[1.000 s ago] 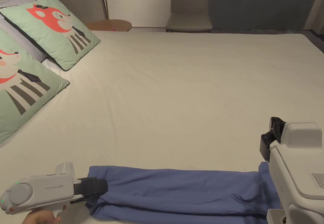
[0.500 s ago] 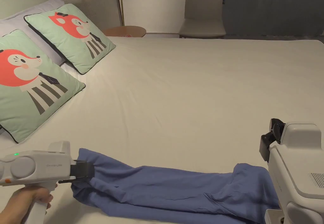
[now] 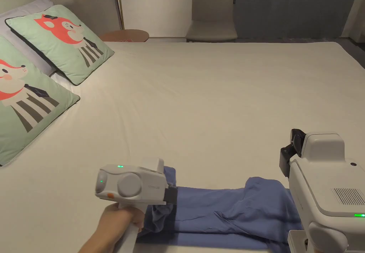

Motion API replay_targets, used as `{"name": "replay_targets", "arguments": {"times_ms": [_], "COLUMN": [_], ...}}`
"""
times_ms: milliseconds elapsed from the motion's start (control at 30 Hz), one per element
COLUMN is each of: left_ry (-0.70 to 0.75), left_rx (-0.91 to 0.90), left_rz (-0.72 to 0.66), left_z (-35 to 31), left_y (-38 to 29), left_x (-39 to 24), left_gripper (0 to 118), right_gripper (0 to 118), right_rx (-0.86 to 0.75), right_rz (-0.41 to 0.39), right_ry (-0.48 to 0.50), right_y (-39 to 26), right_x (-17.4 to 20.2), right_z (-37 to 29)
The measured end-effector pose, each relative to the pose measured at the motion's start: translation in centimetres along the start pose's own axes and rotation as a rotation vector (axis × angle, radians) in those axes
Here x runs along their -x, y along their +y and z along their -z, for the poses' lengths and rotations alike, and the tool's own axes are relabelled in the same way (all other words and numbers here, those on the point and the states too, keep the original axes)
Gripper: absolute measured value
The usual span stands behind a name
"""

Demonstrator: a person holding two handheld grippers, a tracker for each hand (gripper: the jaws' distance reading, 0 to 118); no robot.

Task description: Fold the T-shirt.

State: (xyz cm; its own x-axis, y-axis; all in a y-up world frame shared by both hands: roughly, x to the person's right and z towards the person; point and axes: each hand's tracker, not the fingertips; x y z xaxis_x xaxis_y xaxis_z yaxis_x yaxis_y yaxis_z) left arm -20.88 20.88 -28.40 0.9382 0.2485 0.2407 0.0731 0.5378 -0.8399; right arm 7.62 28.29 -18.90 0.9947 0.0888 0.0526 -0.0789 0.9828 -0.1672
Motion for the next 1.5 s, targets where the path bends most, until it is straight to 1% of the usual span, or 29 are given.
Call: {"name": "replay_targets", "arguments": {"times_ms": [67, 100, 167, 200, 233, 267, 300, 333, 367, 400, 500, 567, 667, 700, 733, 767, 800, 867, 900, 1033, 1100, 1233, 1267, 1500], "left_ry": [0.006, 0.032, 0.063, 0.058, 0.055, 0.040, 0.010, -0.019, -0.029, -0.040, -0.061, -0.033, 0.062, 0.104, 0.153, 0.199, 0.242, 0.295, 0.284, 0.257, 0.255, 0.219, 0.217, 0.169], "left_rx": [0.030, 0.050, 0.068, 0.070, 0.072, 0.076, 0.076, 0.066, 0.059, 0.044, -0.103, -0.178, -0.356, -0.403, -0.450, -0.481, -0.497, -0.508, -0.495, -0.412, -0.361, -0.283, -0.275, -0.250], "left_rz": [0.033, 0.057, 0.075, 0.073, 0.069, 0.068, 0.061, 0.044, 0.035, 0.028, -0.002, -0.001, 0.054, 0.073, 0.100, 0.113, 0.128, 0.140, 0.143, 0.097, 0.099, 0.139, 0.151, 0.215], "left_z": [1.8, 2.4, 3.0, 2.7, 2.7, 2.6, 2.5, 1.9, 1.6, 1.1, -0.5, -2.2, -4.7, -5.3, -5.4, -5.6, -5.6, -4.2, -3.7, -1.4, 0.4, 3.2, 2.9, 6.6], "left_y": [-0.3, -0.6, -1.0, -1.2, -1.3, -1.2, -1.2, -1.3, -1.3, -1.4, -1.2, -1.1, -2.0, -2.4, -2.8, -3.2, -3.5, -4.2, -4.5, -5.8, -6.7, -8.2, -8.3, -9.0], "left_x": [-1.3, -1.7, -2.7, -3.2, -3.3, -3.3, -3.3, -3.6, -3.6, -3.6, -2.6, -2.1, -1.5, -1.3, -1.2, -1.0, -0.8, 0.5, 0.8, 1.1, 0.6, -1.3, -2.6, -6.2], "left_gripper": [7, 7, 10, 15, 26, 44, 76, 95, 106, 108, 108, 108, 105, 99, 91, 76, 54, 14, 0, 0, 0, 0, 0, 0], "right_gripper": [0, 0, 0, 0, 0, 0, 0, 0, 0, 0, 0, 0, 0, 0, 0, 0, 0, 0, 0, 0, 0, 0, 0, 0], "right_rx": [0.000, 0.001, 0.004, 0.006, 0.009, 0.013, 0.018, 0.021, 0.023, 0.025, 0.025, 0.025, 0.020, 0.019, 0.017, 0.014, 0.013, 0.012, 0.011, 0.016, 0.019, 0.023, 0.025, 0.031], "right_rz": [-0.002, -0.003, -0.003, -0.002, -0.001, 0.001, 0.003, 0.005, 0.007, 0.008, 0.009, 0.011, 0.013, 0.013, 0.013, 0.012, 0.012, 0.015, 0.016, 0.019, 0.019, 0.018, 0.018, 0.018], "right_ry": [-0.010, -0.015, -0.023, -0.026, -0.028, -0.031, -0.032, -0.033, -0.032, -0.032, -0.027, -0.022, -0.018, -0.016, -0.015, -0.015, -0.015, -0.014, -0.015, -0.016, -0.018, -0.030, -0.035, -0.070], "right_y": [0.0, 0.0, -0.1, -0.1, -0.2, -0.3, -0.4, -0.4, -0.6, -0.6, -0.8, -0.7, -0.5, -0.4, -0.3, -0.3, -0.3, -0.2, -0.1, 0.0, -0.1, -0.2, -0.2, -0.2], "right_x": [-0.5, -0.7, -1.1, -1.2, -1.4, -1.5, -1.5, -1.6, -1.6, -1.6, -1.5, -1.4, -1.4, -1.4, -1.4, -1.4, -1.4, -1.4, -1.4, -1.5, -1.7, -2.4, -2.7, -4.1], "right_z": [-0.1, -0.3, -0.5, -0.5, -0.5, -0.5, -0.5, -0.5, -0.4, -0.4, -0.3, -0.2, -0.3, -0.3, -0.3, -0.3, -0.3, -0.3, -0.4, -0.4, -0.5, -0.8, -0.8, -1.4]}}
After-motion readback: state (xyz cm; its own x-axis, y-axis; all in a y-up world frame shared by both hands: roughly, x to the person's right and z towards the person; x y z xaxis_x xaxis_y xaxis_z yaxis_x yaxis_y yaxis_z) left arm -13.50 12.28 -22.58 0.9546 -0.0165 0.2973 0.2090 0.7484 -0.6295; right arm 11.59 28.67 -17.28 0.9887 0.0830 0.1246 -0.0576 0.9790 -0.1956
